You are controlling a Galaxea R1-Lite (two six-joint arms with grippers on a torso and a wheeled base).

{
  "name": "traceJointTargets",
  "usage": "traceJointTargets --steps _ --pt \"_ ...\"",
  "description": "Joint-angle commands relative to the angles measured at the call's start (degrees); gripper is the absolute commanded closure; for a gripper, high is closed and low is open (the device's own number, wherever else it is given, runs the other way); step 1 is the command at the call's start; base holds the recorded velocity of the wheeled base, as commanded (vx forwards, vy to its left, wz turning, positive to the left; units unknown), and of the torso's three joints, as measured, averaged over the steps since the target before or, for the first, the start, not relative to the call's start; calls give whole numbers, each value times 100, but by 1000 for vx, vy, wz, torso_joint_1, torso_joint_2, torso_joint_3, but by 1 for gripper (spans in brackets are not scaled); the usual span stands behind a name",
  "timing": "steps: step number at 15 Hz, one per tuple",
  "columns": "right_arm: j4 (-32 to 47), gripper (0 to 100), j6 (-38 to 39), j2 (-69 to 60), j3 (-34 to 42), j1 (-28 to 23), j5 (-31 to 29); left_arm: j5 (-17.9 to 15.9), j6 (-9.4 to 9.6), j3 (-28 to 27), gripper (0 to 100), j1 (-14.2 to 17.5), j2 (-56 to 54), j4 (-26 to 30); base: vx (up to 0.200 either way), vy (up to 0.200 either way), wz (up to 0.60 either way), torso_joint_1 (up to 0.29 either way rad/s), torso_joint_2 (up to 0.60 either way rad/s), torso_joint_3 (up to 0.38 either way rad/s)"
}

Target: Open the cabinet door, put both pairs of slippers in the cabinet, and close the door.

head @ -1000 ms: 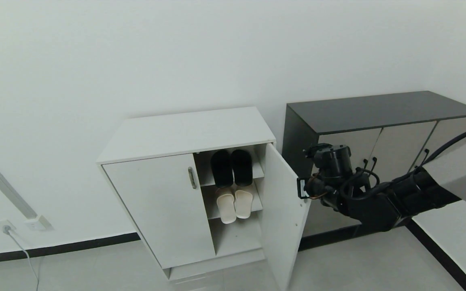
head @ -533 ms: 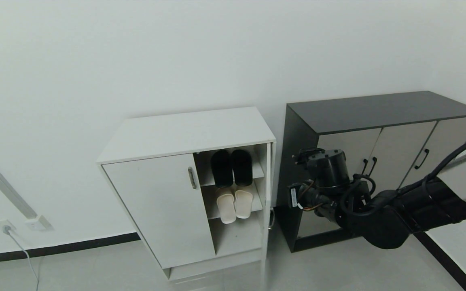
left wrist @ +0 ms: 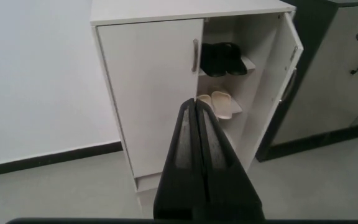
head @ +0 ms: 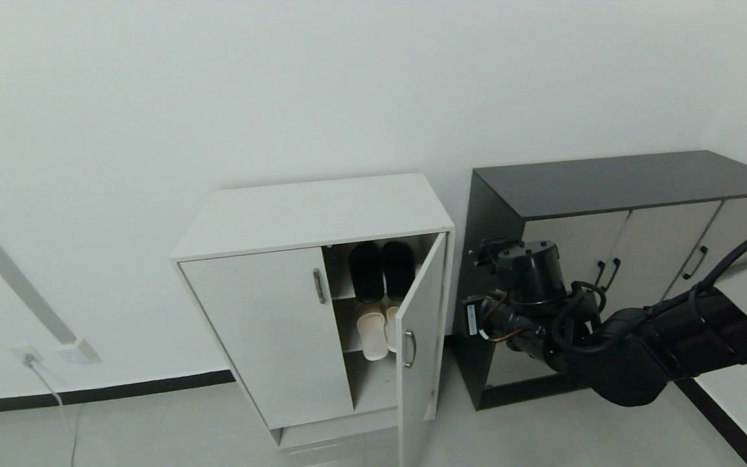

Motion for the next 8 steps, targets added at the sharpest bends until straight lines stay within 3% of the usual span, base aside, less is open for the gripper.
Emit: traceJointTargets --steps 1,2,8 --pt "-80 100 -9 -23 102 11 49 -9 2 2 100 0 -1 6 0 0 600 17 7 2" --pt "-195 100 -9 -14 119 3 58 0 2 2 100 0 -1 6 0 0 600 12 17 2" --pt "-344 100 -53 -75 304 3 58 0 2 2 100 0 -1 6 0 0 0 0 0 0"
